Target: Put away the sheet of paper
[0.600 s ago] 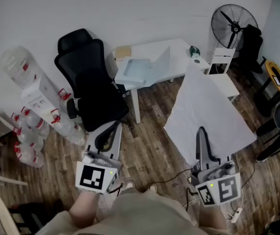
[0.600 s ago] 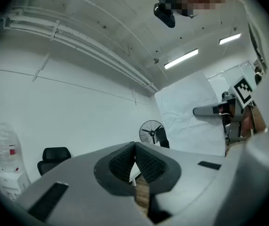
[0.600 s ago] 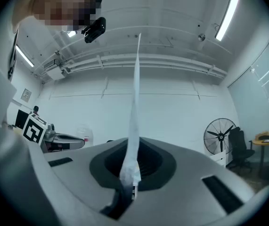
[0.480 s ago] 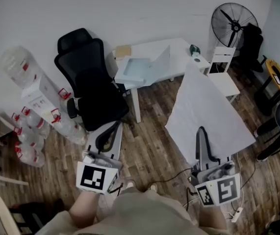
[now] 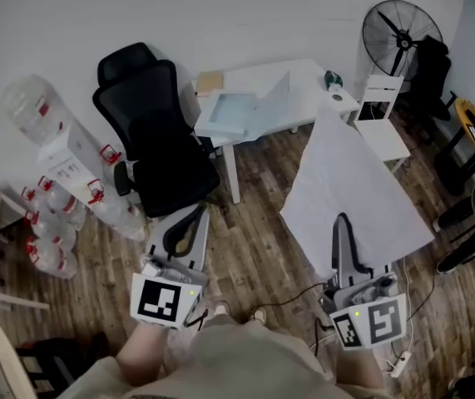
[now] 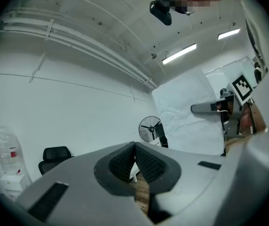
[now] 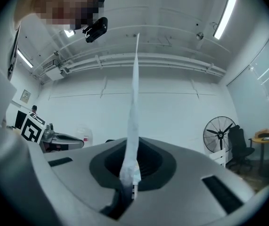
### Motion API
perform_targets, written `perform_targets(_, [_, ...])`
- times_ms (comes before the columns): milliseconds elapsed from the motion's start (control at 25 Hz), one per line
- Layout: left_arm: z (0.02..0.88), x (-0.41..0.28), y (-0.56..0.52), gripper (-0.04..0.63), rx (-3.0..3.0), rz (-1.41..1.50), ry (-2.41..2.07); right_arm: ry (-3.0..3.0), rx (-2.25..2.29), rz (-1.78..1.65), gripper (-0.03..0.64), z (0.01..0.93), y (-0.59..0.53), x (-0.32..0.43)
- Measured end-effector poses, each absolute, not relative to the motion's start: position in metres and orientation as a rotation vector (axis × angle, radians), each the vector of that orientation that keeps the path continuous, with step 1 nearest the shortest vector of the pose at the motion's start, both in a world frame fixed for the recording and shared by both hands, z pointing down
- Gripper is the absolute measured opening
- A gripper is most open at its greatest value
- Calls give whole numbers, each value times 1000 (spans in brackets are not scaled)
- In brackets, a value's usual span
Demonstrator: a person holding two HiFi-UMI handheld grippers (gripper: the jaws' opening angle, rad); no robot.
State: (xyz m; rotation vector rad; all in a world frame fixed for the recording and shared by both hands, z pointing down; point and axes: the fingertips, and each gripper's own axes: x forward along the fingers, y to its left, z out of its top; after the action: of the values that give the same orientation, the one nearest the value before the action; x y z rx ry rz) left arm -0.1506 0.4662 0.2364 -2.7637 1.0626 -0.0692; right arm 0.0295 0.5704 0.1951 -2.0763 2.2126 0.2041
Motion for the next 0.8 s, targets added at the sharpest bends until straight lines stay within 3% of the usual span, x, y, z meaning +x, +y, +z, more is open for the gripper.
perform_targets(800, [236,-128,468,20,-2751,-82,1057,2211,-2092,127,23,206,571,51])
